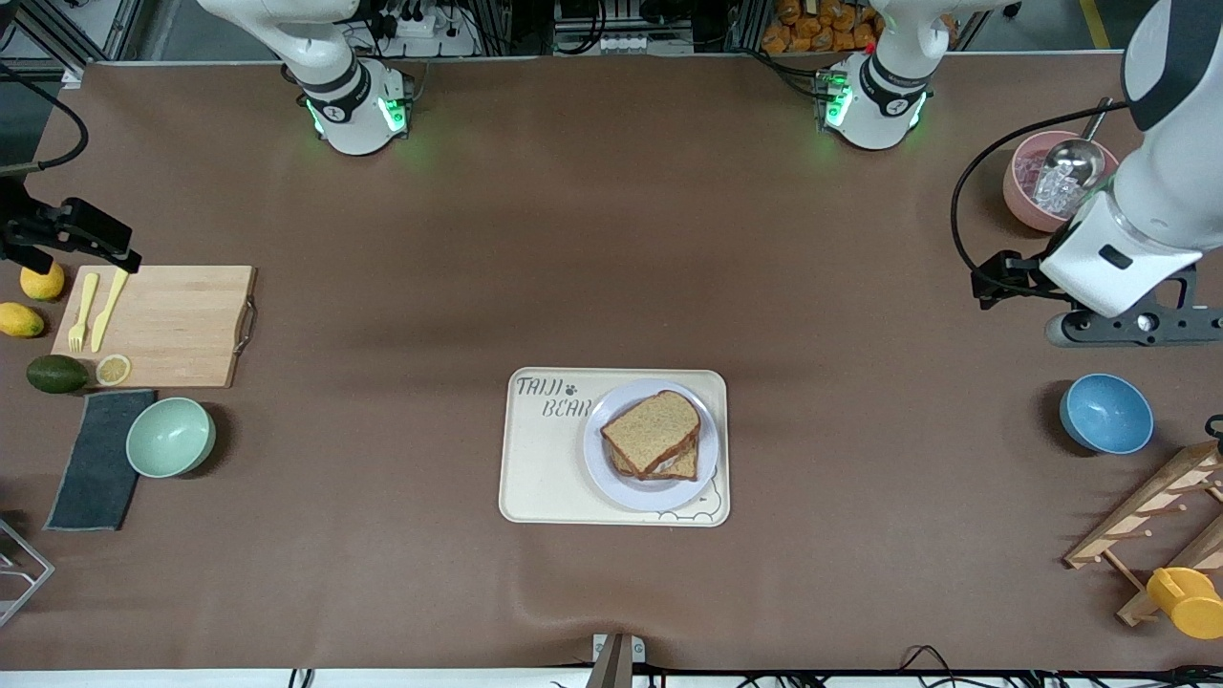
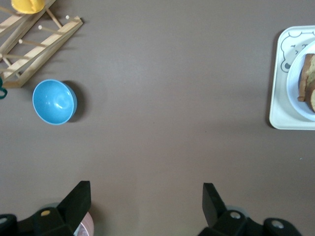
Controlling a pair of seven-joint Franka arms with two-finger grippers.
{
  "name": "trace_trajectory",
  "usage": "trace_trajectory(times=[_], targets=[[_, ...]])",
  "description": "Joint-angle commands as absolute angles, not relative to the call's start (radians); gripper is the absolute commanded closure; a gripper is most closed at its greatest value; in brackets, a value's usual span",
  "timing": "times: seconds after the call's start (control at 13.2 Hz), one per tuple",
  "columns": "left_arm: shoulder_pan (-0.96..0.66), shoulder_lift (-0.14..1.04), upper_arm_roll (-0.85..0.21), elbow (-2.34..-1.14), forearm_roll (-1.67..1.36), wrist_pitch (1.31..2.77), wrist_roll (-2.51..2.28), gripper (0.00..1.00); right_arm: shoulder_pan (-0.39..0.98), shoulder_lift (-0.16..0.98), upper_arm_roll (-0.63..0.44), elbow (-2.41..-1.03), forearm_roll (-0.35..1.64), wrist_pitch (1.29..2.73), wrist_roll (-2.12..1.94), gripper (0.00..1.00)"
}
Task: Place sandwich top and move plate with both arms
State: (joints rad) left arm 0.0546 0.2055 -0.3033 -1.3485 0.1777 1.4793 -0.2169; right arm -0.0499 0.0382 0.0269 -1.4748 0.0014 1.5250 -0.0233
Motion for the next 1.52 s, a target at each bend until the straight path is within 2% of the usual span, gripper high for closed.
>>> trace_trajectory(times=[0.0, 0.08, 0.38, 0.53, 0.76, 1.44], targets=[[-0.027, 0.181, -0.218, -1.376, 0.199, 1.476, -0.242, 0.00, -0.052, 0.038, 0.031, -1.471, -0.005, 1.519, -0.009, 0.00], [-0.058, 0.183, -0.187, -1.376, 0.209, 1.476, -0.241, 0.00, -0.052, 0.038, 0.031, -1.471, -0.005, 1.517, -0.009, 0.00], [-0.049, 0.127, -0.173, -1.413, 0.177, 1.477, -0.235, 0.00, -0.054, 0.040, 0.031, -1.470, -0.005, 1.519, -0.008, 0.00], [0.016, 0.069, -0.172, -1.474, 0.076, 1.505, -0.235, 0.00, -0.054, 0.038, 0.031, -1.470, -0.005, 1.519, -0.009, 0.00], [0.023, -0.017, -0.135, -1.564, 0.046, 1.519, -0.212, 0.00, -0.052, 0.038, 0.031, -1.470, -0.005, 1.519, -0.009, 0.00], [-0.038, -0.058, -0.049, -1.597, 0.048, 1.508, -0.153, 0.00, -0.052, 0.038, 0.031, -1.470, -0.005, 1.519, -0.009, 0.00]])
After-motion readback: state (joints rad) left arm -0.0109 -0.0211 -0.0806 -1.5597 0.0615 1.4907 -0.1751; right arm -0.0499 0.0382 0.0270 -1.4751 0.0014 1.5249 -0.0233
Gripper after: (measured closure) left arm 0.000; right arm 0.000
